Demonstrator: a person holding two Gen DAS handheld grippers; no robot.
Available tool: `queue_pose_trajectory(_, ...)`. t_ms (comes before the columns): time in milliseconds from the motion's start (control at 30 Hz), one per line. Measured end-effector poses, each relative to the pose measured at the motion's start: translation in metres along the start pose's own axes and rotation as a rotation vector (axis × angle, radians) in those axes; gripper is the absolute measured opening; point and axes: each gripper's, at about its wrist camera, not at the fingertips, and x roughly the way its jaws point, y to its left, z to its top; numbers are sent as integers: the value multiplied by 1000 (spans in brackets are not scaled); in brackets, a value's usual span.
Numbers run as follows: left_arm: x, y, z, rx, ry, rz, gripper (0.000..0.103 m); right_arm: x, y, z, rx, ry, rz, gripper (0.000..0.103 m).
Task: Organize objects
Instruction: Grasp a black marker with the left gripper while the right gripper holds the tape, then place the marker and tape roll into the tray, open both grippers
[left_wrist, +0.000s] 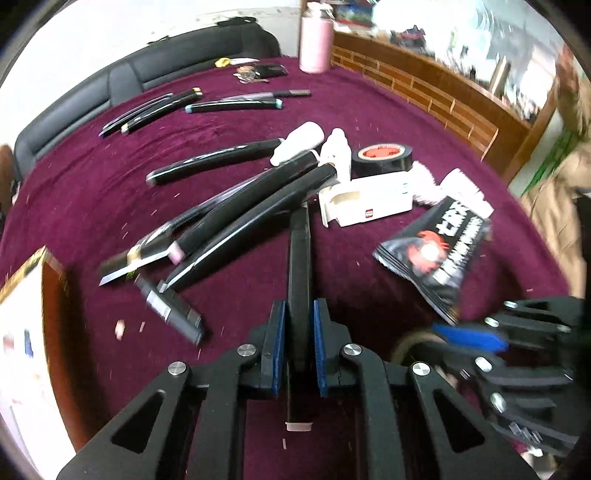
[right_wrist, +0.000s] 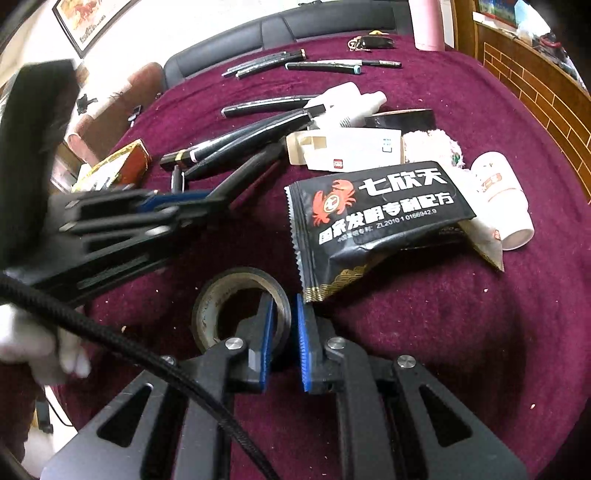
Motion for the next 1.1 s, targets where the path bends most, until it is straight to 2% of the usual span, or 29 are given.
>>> queue_pose_trajectory(200, -51, 11, -31, -66, -83, -38, 11, -7, -2, -4, 68, 0, 127, 10)
queue_pose_trajectory(300, -73, 23, -43, -113, -126, -57, 11, -19, 10, -4, 50, -22, 150, 11)
queue_pose_trajectory(433, -98, 48, -58, -169, -170, -40, 11, -33, 35, 6, 5, -50, 179, 11)
queue_pose_trajectory(567, -124, 95, -79, -250, -198, 42, 11, -32, 71, 24, -47, -46, 246, 11)
queue_pose_trajectory(767, -145, 202, -117, -399, -162, 246, 12, 1, 148, 53, -148, 4, 340, 11)
queue_pose_trajectory(867, -139, 250, -126, -458, -134, 297, 12, 29, 190, 62, -192, 54, 368, 11)
queue_pose_trajectory(1033, -112, 290, -117, -471, -102, 328, 12, 73, 247, 68, -263, 111, 345, 11)
queue_pose_trajectory(1100, -104, 299, -113, -478, -96, 315, 12, 84, 263, 70, -285, 116, 325, 11)
